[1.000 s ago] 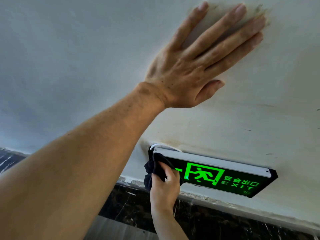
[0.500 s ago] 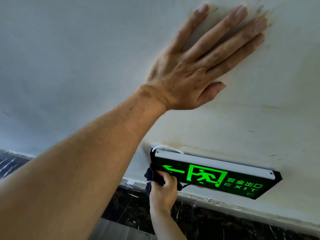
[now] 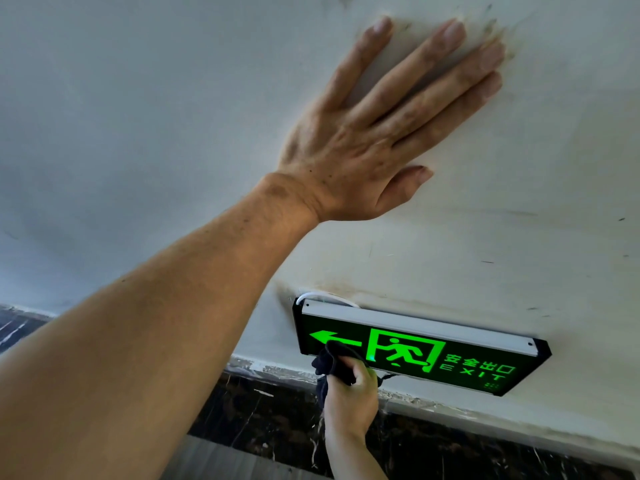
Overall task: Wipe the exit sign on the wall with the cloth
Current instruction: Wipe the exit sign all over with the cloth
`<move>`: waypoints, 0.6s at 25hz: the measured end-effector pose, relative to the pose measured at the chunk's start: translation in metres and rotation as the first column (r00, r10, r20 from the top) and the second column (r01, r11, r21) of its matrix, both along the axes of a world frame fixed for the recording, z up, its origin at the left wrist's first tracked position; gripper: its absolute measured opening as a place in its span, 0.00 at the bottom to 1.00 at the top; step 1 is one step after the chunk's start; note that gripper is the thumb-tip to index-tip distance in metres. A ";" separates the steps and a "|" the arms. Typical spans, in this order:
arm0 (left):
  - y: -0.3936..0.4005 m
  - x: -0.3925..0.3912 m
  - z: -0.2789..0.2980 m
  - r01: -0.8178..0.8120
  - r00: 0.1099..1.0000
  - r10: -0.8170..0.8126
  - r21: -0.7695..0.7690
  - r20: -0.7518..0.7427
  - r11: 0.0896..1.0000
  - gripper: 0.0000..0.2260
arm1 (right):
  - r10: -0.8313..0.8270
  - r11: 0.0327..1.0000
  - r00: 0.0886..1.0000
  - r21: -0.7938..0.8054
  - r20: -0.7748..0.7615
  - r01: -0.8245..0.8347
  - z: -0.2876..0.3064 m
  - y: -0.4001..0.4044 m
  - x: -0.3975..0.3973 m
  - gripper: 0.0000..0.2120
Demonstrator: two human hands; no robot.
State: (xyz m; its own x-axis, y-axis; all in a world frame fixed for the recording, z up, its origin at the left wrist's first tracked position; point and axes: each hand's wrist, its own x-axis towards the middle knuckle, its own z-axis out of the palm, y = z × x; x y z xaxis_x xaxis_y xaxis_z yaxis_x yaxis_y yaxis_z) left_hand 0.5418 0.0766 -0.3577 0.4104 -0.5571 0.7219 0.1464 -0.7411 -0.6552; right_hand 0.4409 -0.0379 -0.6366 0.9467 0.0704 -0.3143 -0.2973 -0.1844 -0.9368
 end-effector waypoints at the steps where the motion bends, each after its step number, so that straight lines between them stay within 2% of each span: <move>1: 0.000 0.000 0.000 -0.009 1.000 0.009 0.006 0.005 1.000 0.33 | -0.025 0.999 1.000 0.023 -0.009 0.025 -0.002 -0.007 0.003 0.15; 4: 0.001 -0.001 0.000 -0.035 0.999 0.035 0.020 0.021 0.999 0.33 | -0.079 0.997 0.997 0.026 -0.005 0.079 -0.005 -0.028 0.014 0.16; 8: 0.003 -0.004 -0.001 -0.058 0.997 0.056 0.043 0.044 0.997 0.31 | -0.118 0.991 0.992 0.059 -0.043 0.121 -0.010 -0.055 0.029 0.10; 15: 0.002 -0.006 0.000 -0.062 0.997 0.058 0.080 0.058 0.995 0.32 | -0.246 0.968 0.968 0.046 -0.043 0.248 -0.014 -0.104 0.057 0.12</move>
State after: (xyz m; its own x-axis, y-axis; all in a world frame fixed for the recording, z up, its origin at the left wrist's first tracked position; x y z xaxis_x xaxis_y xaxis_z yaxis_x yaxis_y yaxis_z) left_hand 0.5359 0.0791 -0.3581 0.4057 -0.5905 0.6977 0.2268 -0.6744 -0.7026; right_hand 0.4975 -0.1420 -0.6503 0.9247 -0.1473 -0.3510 -0.3619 -0.0537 -0.9307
